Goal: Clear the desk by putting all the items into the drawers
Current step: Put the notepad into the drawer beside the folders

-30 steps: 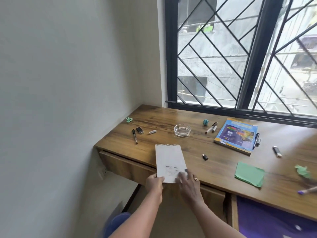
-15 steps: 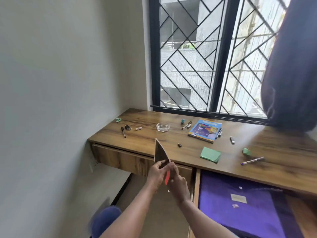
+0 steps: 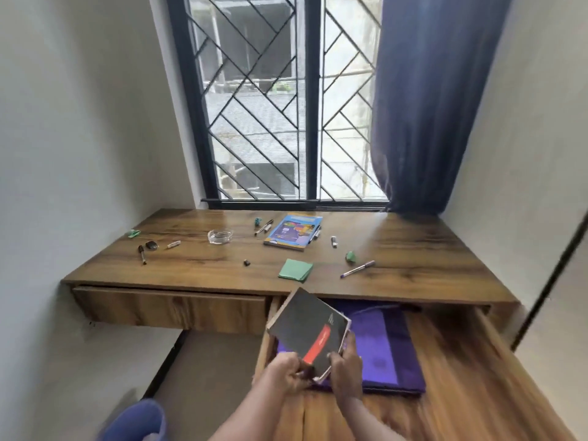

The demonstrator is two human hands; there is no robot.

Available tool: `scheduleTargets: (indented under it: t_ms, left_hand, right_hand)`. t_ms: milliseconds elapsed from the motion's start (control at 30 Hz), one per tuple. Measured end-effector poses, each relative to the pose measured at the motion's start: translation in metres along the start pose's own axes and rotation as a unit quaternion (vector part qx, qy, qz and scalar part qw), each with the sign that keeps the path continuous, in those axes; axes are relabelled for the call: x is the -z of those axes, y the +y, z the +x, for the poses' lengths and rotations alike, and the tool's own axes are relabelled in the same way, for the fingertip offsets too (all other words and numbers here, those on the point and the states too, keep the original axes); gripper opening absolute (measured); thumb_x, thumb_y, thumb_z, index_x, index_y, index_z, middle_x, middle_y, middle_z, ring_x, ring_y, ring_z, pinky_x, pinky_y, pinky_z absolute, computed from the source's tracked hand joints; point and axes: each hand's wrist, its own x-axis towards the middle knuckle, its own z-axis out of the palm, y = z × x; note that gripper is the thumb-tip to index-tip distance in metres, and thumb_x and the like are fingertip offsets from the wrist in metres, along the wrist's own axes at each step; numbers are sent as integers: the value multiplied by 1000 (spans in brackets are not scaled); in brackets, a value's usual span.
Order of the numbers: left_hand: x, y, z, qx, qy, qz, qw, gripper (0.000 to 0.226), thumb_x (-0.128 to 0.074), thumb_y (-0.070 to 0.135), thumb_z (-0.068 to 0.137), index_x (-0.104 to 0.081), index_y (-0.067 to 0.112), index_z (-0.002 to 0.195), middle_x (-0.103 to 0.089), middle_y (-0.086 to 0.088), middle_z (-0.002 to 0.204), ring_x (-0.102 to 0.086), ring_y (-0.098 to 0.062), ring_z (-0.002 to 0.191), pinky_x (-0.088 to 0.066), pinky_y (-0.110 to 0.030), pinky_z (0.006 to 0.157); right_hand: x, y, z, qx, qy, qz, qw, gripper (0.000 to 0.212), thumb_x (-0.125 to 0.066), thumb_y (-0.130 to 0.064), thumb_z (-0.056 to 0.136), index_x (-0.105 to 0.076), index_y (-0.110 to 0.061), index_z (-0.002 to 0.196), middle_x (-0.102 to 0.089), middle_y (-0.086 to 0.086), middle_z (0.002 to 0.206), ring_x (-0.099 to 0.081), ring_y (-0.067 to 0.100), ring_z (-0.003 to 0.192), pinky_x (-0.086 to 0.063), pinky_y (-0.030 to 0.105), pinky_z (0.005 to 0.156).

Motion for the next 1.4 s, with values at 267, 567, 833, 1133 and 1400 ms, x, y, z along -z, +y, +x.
scheduleTargets:
  t_ms: [267,567,833,1133,1400]
  left_hand:
    - [-150,-49,33,35,-28,69,997,33,-29,-19,88,-50,-2,69,-54,-11,37,-52,-17,27,-48,-22,36]
    - [-246,-84,40,-15,-59,249,967,33,-50,-11,68,-66,8,90,-51,0,60,-44,-7,40,-38,-17,46]
    - [-289,-89,63,-53,5,443,895,37,-63,5,84,-52,2,119,-61,-8,95,-58,-19,89,-46,-31,76]
    - [-307,-85,72,-51,-36,642,764,91,-80,26,71,-28,-2,140,-40,-16,137,-51,-30,122,-47,-36,99]
    - [-313,-89,81,-103,14,668,737,53,-61,13,85,-40,0,132,-49,-15,133,-53,-29,120,-46,-34,98]
  right_hand:
    - [136,49,54,-40,118,-22,992,42,-67,-7,79,-47,-11,115,-59,8,94,-59,24,90,-41,29,82]
    - [244,114,101,-122,212,-43,969,37,-57,0,85,-49,6,121,-60,27,113,-57,41,105,-43,40,90]
    - [262,161,103,-93,-6,-197,976,70,-68,-20,84,-31,-3,141,-37,18,142,-38,31,132,-32,37,109]
    - [265,175,133,-118,-23,-290,949,59,-54,-9,91,-30,-9,145,-28,13,150,-31,28,139,-27,33,113]
    - [258,179,147,-115,-18,-341,933,57,-44,2,92,-30,-13,145,-26,12,150,-37,28,134,-37,36,110]
